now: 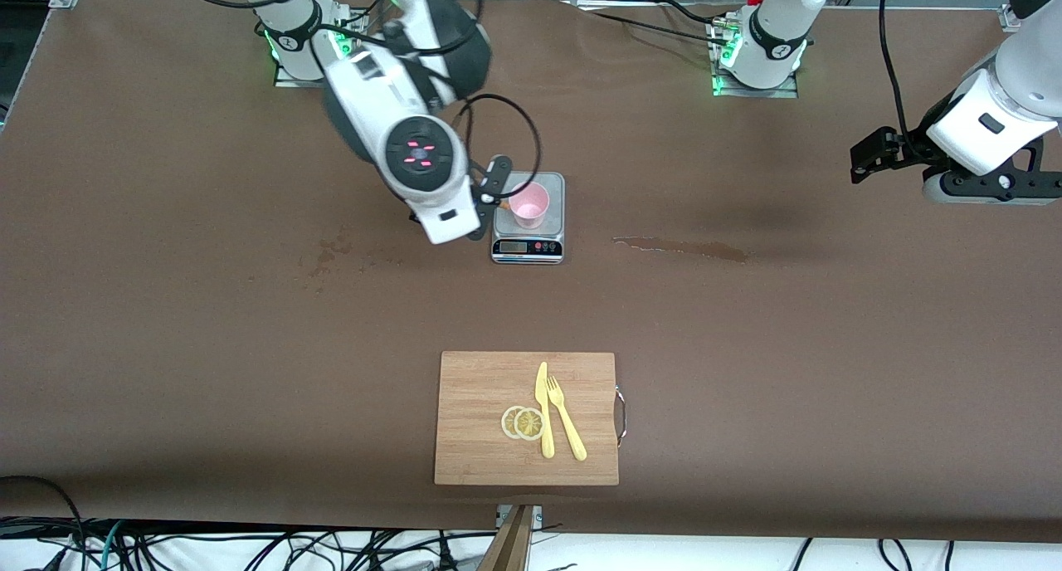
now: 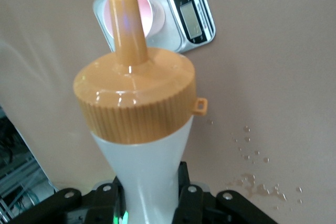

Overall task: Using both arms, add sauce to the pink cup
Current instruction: 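Carry the bottle back with the right gripper to its spot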

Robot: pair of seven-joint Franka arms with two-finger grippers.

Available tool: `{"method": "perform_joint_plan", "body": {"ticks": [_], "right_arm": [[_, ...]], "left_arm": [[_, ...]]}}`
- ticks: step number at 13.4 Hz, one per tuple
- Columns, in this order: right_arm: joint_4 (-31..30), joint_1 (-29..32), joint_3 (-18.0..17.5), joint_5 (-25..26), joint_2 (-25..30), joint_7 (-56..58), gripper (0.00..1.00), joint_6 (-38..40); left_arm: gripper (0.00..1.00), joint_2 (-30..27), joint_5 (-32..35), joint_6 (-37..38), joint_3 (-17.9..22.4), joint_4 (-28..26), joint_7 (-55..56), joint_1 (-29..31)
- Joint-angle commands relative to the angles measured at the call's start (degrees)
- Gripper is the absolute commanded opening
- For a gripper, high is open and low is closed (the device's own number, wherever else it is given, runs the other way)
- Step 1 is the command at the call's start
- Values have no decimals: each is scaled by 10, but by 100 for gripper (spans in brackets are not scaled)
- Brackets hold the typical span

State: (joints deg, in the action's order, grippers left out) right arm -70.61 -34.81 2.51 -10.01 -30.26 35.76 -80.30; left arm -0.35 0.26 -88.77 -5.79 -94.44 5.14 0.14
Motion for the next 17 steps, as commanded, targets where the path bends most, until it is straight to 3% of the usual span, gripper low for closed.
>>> {"method": "perform_joint_plan", "body": {"ticks": [1, 5, 11, 17], "right_arm": [[-49, 23, 46, -82, 55, 72, 4, -19], [-95, 58, 101, -156, 100, 187, 4, -40], [-199, 193, 102, -227, 157, 421, 6, -43], [-282, 308, 101, -294, 143, 688, 6, -58]], "left_arm": [[100, 4, -7, 11, -4, 11, -5, 4], [100, 6, -16, 6, -1, 8, -5, 4], [100, -2, -16, 11, -5, 13, -6, 4], [100, -3, -16, 10, -5, 17, -5, 4]]}}
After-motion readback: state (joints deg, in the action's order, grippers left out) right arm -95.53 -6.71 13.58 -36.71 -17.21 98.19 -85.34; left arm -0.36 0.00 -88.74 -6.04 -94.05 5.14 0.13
